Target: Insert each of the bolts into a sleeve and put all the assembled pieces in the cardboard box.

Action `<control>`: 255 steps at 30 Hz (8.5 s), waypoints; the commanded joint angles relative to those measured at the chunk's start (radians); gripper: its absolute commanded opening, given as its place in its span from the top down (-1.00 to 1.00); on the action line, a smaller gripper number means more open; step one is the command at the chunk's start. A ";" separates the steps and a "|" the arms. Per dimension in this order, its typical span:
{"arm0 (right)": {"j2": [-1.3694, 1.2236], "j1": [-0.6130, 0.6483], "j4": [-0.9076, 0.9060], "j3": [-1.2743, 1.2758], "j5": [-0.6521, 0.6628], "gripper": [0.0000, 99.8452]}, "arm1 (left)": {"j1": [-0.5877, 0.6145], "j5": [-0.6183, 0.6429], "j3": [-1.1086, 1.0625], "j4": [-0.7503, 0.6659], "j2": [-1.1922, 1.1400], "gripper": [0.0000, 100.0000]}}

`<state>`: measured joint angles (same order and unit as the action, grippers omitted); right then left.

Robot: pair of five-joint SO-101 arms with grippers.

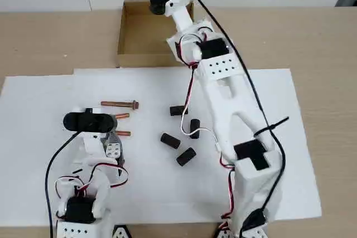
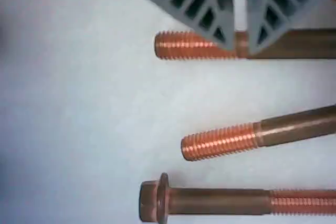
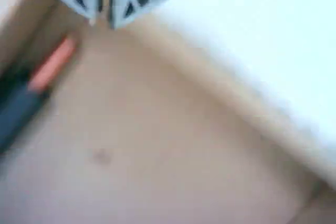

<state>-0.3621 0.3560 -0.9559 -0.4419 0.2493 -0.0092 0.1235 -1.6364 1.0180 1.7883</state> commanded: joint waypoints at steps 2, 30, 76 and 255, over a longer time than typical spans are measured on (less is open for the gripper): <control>0.107 0.005 -0.150 -0.048 0.006 0.99 | 0.006 -0.006 0.004 0.002 0.008 0.99; 0.226 0.045 -0.768 0.137 -0.643 0.99 | 0.006 -0.002 0.004 -0.002 0.008 0.99; 0.096 0.070 -0.680 0.284 -0.637 0.79 | 0.006 0.000 0.004 -0.002 0.008 0.99; 0.802 -0.328 -0.708 0.956 0.100 0.99 | -0.018 -1.379 2.244 0.727 -2.538 0.85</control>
<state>0.4081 0.0338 -1.6755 0.5186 0.3414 -0.0245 -1.2482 0.5685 1.7223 -0.7495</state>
